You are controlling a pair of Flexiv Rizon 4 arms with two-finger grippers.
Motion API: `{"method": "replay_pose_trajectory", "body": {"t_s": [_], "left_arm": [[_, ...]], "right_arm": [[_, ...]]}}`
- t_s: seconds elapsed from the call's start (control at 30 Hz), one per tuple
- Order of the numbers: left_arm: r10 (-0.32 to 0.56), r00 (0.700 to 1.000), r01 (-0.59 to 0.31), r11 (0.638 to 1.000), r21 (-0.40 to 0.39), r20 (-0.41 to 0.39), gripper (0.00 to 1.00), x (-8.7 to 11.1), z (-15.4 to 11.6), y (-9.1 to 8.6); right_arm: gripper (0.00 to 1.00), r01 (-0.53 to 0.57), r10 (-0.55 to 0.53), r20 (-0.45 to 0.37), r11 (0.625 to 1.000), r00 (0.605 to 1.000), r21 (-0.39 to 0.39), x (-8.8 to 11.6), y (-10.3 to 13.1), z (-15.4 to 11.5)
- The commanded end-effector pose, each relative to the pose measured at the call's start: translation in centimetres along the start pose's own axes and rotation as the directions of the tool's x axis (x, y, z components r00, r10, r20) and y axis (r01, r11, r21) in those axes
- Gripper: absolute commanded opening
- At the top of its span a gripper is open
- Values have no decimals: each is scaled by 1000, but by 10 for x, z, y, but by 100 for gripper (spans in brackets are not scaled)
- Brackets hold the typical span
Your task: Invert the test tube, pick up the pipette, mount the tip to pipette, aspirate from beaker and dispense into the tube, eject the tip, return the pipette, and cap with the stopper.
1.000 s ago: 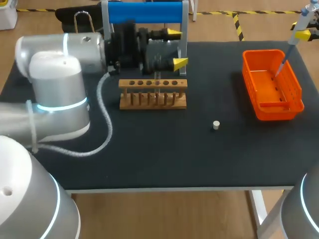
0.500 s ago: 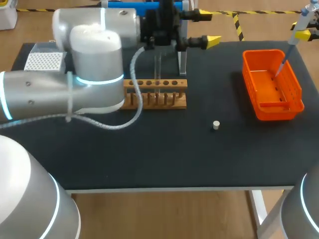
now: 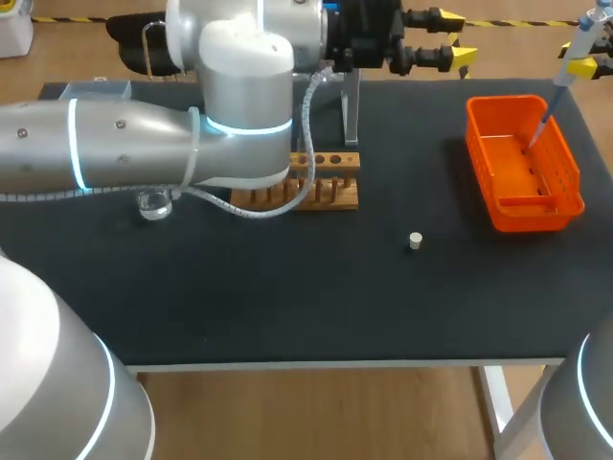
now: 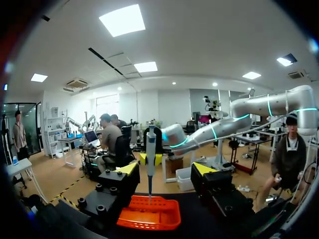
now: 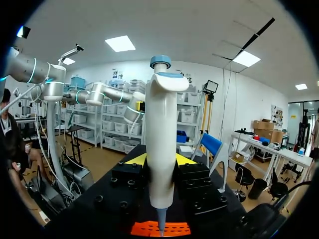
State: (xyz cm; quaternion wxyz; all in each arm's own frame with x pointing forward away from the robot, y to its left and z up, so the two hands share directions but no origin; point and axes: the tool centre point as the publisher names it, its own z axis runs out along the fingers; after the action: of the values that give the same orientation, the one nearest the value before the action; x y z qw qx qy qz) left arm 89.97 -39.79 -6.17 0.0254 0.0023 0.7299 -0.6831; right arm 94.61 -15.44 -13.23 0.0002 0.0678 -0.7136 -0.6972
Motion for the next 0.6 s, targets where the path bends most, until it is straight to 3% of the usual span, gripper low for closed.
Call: {"method": "replay_pose_trajectory", "body": {"t_s": [0.03,0.43,0.6], "left_arm": [[0,1000,0,1000,2,2,0,-1,4,0],[0,1000,0,1000,2,2,0,-1,4,0],[32,999,-32,998,49,-11,0,-6,29,-3]], "right_arm": [[0,1,-1,1,1000,1000,4,0,1,0],[0,1,-1,1,1000,1000,4,0,1,0],[0,1,-1,1,1000,1000,4,0,1,0]]}}
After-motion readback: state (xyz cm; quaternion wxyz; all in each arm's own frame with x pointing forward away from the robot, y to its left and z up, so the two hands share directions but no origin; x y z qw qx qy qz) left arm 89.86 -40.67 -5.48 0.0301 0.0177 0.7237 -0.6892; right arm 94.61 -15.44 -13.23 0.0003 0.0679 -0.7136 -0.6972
